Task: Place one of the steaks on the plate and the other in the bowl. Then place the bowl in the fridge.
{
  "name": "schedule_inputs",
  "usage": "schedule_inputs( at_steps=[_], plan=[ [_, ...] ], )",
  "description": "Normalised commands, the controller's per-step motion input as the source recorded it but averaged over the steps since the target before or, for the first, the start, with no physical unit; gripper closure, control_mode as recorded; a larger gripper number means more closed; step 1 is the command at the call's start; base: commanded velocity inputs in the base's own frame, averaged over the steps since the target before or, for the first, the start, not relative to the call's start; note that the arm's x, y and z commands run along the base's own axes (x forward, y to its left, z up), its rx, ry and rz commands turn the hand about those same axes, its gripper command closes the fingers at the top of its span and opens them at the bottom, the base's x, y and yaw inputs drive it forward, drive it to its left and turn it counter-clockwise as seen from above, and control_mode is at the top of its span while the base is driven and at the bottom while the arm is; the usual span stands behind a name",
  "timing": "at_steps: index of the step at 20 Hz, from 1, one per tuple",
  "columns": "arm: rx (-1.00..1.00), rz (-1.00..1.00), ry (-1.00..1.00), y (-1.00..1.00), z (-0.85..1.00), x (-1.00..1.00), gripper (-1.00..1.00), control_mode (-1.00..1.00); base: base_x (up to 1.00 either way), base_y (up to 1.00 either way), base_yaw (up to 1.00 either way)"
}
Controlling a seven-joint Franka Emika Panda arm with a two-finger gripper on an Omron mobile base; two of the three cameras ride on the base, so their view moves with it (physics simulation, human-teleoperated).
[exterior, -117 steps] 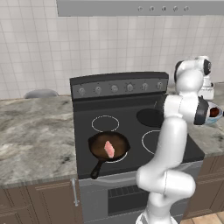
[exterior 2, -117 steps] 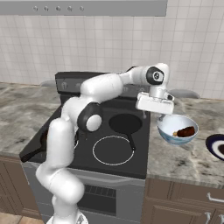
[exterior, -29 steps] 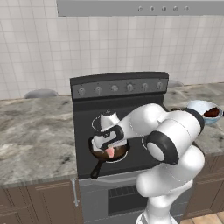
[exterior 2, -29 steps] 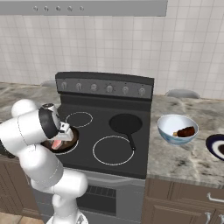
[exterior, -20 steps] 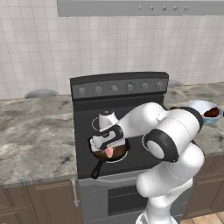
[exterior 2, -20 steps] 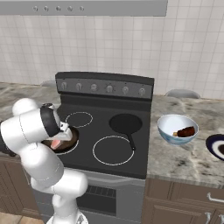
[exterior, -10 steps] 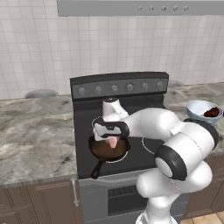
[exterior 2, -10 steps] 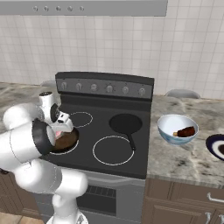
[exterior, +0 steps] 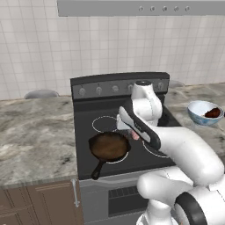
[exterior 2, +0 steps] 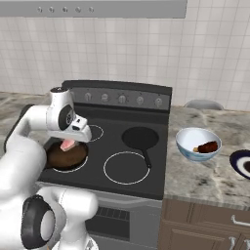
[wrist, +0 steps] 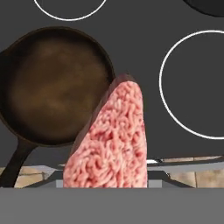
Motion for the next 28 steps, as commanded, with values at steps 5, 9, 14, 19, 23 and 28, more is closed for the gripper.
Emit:
schedule_inputs(
  at_steps=[5,9,14,19,23,28],
  plan=[
    [0.0,0.01,0.0,-0.96,1.0,-0.81,1.0,-1.0,0.0,0.0,0.0],
    [-0.02,0.04,-0.02,-0.16,0.34,-0.49,1.0,-1.0,0.0,0.0,0.0],
    [0.0,0.0,0.0,0.0,0.0,-0.03,1.0,1.0,-0.04,-0.03,0.0],
    [0.0,0.0,0.0,0.0,0.0,0.0,1.0,1.0,-0.25,-0.63,0.0],
    [0.0,0.0,0.0,0.0,0.0,0.0,1.0,1.0,-0.24,-0.98,0.0],
    [0.0,0.0,0.0,0.0,0.0,0.0,1.0,1.0,-0.31,-1.0,0.0]
  ],
)
